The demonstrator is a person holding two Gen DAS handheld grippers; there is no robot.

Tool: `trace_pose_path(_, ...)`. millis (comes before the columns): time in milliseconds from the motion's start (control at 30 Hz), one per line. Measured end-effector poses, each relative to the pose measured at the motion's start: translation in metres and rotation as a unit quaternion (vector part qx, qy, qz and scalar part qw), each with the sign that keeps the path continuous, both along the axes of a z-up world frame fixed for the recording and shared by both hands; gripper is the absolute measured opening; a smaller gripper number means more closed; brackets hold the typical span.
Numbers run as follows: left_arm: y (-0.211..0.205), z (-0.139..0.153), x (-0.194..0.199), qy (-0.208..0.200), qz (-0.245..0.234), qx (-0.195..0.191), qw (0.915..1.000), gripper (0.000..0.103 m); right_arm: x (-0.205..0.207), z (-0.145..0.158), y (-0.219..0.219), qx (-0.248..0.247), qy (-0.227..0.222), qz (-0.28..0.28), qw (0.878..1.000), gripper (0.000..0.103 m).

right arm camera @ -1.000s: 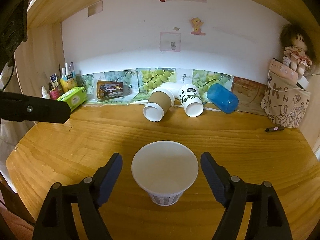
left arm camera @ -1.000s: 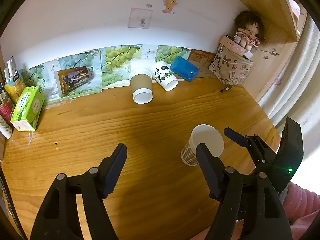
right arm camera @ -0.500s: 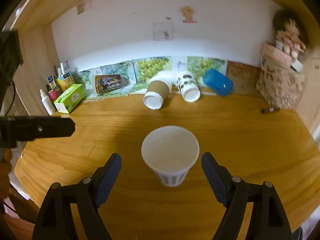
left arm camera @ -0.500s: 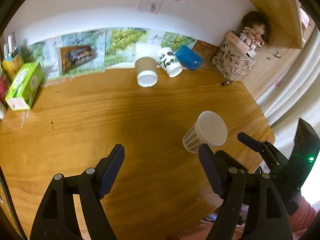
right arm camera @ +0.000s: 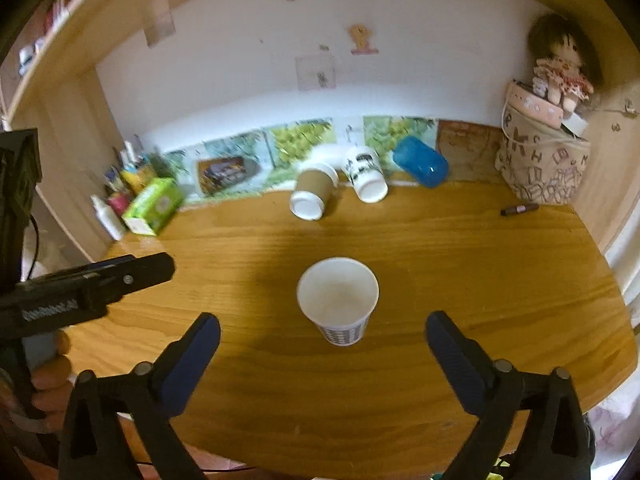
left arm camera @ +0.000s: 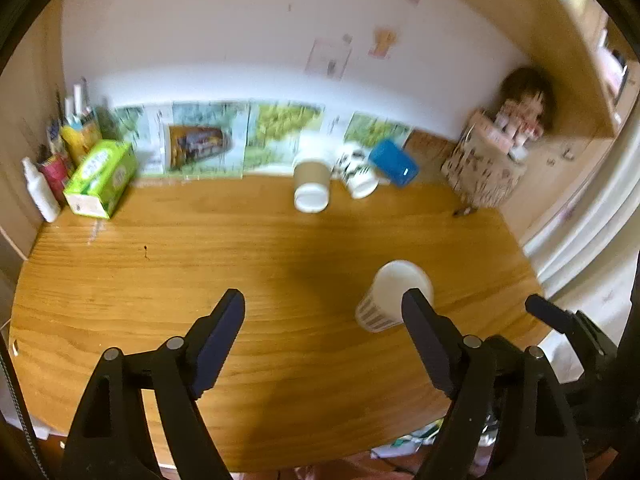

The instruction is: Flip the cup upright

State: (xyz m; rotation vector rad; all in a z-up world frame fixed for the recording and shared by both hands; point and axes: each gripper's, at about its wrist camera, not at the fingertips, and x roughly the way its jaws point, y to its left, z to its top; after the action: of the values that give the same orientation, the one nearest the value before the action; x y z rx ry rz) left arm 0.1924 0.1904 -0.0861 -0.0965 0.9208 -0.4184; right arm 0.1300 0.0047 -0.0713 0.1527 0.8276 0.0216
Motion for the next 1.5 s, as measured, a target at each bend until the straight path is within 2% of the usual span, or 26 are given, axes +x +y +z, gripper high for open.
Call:
trace_pose_path(133,-0.010,0.025,-0.027,-0.025,0.038,-0.008,0.9989,0.093,-0.020,0.026,-0.010,0.008,-0.022,0.010,1.000,0.103)
trace_pose_path(167,-0.012,0.029,-0.032,-0.031,0.047,-0.007,0.9984,0.098,-0.029,0.033,-0.014,0.008,-0.025,0.013,1.000,0.103)
trace_pose_path(233,-0.017,0.036,-0.048,-0.051,0.071,0.005,0.9961,0.100,-0.040,0.042,-0.020,0.012,-0.030,0.021,0.999,0.103)
trace_pose_path(433,-0.036,0.038,-0.092,-0.086,0.107,0.053,0.9892,0.101,-0.076,0.052,-0.032,0.011,-0.046,0.028,0.998,0.103)
trace_pose_path(733,-0.045,0.053,-0.133,-0.130,0.134,0.044,0.9815,0.101,-0.117,0.060,-0.055,0.004,-0.081,0.001,0.997,0.103)
trace_pose_path(933,-0.052,0.062,-0.143,-0.174,0.143,0.062,0.9724,0.101,-0.127,0.058,-0.064,0.023,-0.094,-0.022,0.995,0.103)
trace_pose_path(1033,-0.054,0.063,-0.144,-0.175,0.139,0.061,0.9729,0.101,-0.126,0.056,-0.067,0.029,-0.093,-0.030,0.995,0.103)
trace_pose_path(1500,-0.064,0.067,-0.148,-0.208,0.151,0.088,0.9623,0.101,-0.121,0.055,-0.059,0.011,-0.098,-0.012,0.995,0.103)
